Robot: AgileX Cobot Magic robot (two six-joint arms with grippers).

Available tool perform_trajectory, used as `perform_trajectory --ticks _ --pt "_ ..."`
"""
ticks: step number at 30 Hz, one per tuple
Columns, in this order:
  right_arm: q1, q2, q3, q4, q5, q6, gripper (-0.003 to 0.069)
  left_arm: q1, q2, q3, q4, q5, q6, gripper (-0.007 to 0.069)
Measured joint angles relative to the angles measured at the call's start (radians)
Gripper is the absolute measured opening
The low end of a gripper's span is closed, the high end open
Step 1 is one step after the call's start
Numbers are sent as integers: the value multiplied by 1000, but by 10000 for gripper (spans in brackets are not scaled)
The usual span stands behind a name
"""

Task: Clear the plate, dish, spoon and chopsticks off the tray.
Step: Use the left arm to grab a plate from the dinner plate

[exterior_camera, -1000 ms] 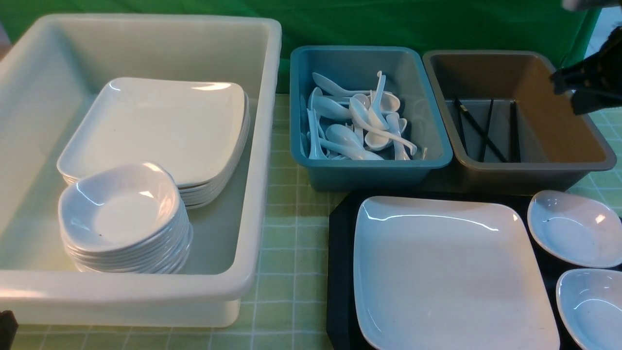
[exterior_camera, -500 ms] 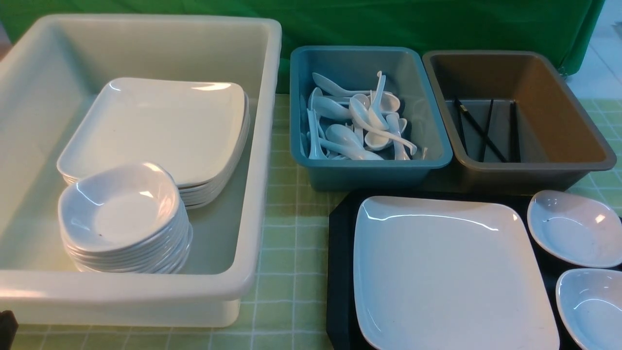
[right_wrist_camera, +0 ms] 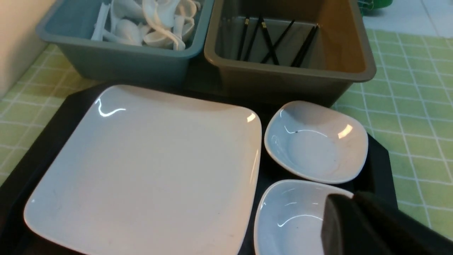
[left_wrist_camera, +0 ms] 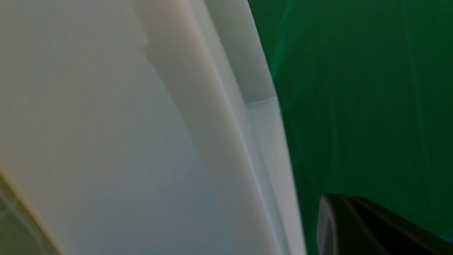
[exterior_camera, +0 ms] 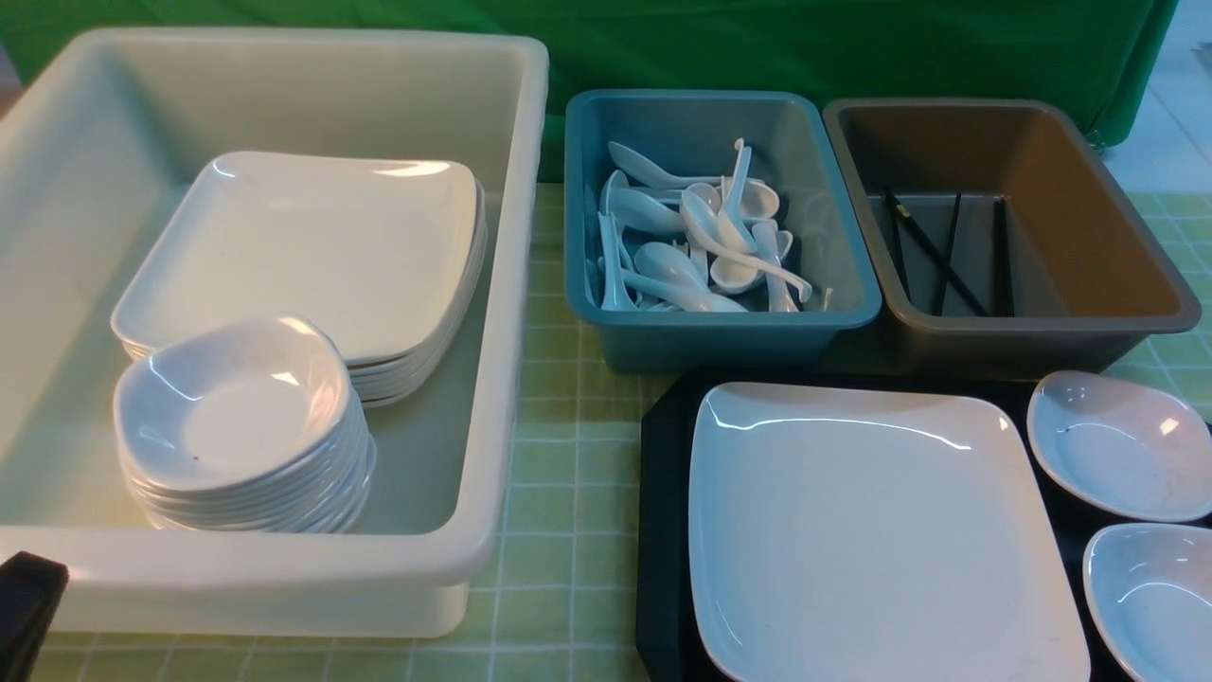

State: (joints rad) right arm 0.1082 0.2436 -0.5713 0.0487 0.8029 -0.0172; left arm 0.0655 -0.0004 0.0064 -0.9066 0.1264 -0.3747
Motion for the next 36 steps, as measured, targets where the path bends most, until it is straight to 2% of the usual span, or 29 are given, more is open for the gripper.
perform_trajectory --ticks 6,9,15,16,17,18,20,21,25,27,28,31,32,36 --pt "0 -1 1 1 -6 2 33 0 0 -12 -62 -49 -29 0" --pt "0 -1 1 1 -6 1 36 0 4 -145 -17 42 67 0" --pt "0 -1 1 1 -6 -2 45 0 298 -566 228 468 146 0" --pt "0 -1 1 1 -6 -2 46 0 298 -581 235 468 149 0" --pt "0 -1 1 1 -6 -3 48 0 418 -666 271 637 178 0" --pt "0 -1 1 1 -6 -4 50 0 506 -730 288 733 216 0" --pt "0 -1 1 1 -5 -4 50 0 677 -832 293 957 314 0" --pt "0 -1 1 1 -4 -4 50 -2 764 -873 268 1021 384 0" --pt "0 -1 1 1 1 -4 50 -46 947 -922 146 1062 502 0" --pt "0 -1 1 1 2 -4 50 -111 1013 -927 88 1054 538 0" --pt "0 -1 1 1 2 -4 50 -186 1055 -928 71 1027 539 0" --pt "0 -1 1 1 2 -4 50 -316 1113 -930 84 963 510 0" --pt "0 -1 1 1 2 -4 50 -416 1156 -931 123 915 471 2" --pt "0 -1 1 1 7 -4 54 -673 1305 -932 257 804 285 36"
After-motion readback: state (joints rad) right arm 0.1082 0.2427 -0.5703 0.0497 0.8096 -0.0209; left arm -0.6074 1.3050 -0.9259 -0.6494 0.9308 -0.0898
